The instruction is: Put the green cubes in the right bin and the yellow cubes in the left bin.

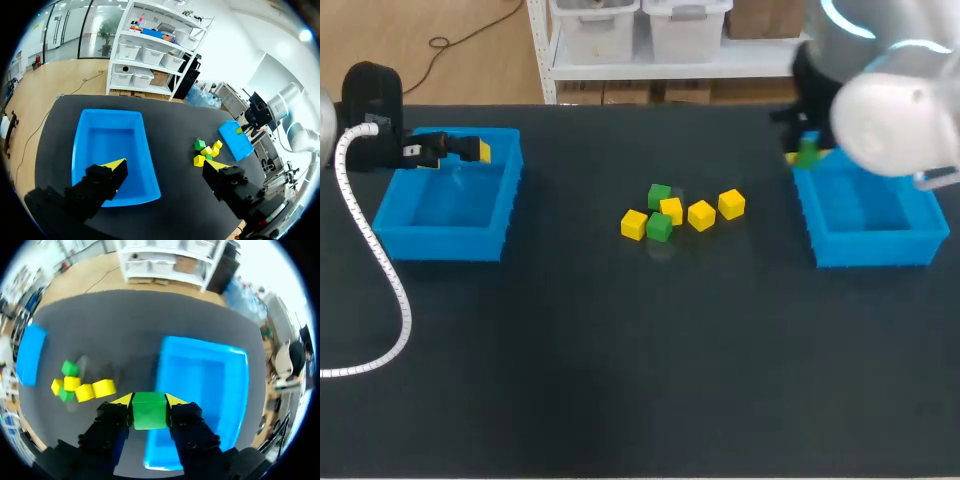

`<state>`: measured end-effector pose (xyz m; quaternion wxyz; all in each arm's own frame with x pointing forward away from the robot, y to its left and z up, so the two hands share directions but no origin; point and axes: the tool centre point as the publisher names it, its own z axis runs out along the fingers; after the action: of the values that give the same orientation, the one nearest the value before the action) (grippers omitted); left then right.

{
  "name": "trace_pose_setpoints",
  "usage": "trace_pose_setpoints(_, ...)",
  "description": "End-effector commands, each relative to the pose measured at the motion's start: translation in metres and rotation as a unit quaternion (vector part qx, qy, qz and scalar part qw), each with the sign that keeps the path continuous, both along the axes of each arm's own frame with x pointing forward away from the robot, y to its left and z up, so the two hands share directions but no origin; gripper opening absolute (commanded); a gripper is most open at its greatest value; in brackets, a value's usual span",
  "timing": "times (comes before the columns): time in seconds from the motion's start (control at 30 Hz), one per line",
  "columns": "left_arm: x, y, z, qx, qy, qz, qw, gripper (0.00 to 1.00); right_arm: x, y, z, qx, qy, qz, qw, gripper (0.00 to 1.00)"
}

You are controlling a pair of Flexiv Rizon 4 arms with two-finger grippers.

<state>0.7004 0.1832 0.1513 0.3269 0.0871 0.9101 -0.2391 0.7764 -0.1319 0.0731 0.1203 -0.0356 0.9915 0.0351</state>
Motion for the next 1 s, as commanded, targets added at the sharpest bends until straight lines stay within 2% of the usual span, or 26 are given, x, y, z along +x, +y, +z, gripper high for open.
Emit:
trace_pose_setpoints(0.03, -0.001, 0.001, -0.001, -0.004, -0.003, -0.002, 1.0, 1.0, 0.0, -0.049, -0.001, 0.03, -0.059, -0.027, 0.997, 0.0)
trace_pose_setpoints(0.2, -0.001, 0.001, -0.001, -0.004, -0.003, -0.002, 1.0, 1.0, -0.003, -0.07, -0.008, 0.041, -0.052, -0.035, 0.997, 0.0)
trace_pose_setpoints(0.23, -0.001, 0.001, -0.001, -0.004, -0.003, -0.002, 1.0, 1.0, -0.003, -0.071, -0.011, 0.046, -0.047, -0.034, 0.997, 0.33)
trace_pose_setpoints(0.27, -0.001, 0.001, -0.001, -0.004, -0.003, -0.002, 1.0, 1.0, -0.003, -0.073, -0.015, 0.048, -0.043, -0.032, 0.997, 0.82)
trace_pose_setpoints(0.3, -0.001, 0.001, -0.001, -0.004, -0.003, -0.002, 1.0, 1.0, -0.003, -0.074, -0.016, 0.054, -0.043, -0.032, 0.997, 1.0)
trace_pose_setpoints(0.47, -0.001, 0.001, -0.001, -0.004, -0.003, -0.002, 1.0, 1.0, 0.001, -0.071, -0.013, 0.067, -0.051, -0.016, 0.996, 1.0)
trace_pose_setpoints(0.57, -0.001, 0.001, -0.001, -0.004, -0.003, -0.002, 1.0, 1.0, 0.007, -0.057, -0.002, 0.068, -0.062, 0.011, 0.996, 1.0)
trace_pose_setpoints(0.8, -0.001, 0.001, -0.001, -0.004, -0.003, -0.002, 1.0, 1.0, 0.015, 0.003, 0.022, 0.068, -0.083, 0.085, 0.991, 1.0)
trace_pose_setpoints(1.0, -0.001, 0.001, -0.001, -0.004, -0.003, -0.002, 1.0, 1.0, 0.011, 0.064, 0.03, 0.048, -0.078, 0.165, 0.982, 1.0)
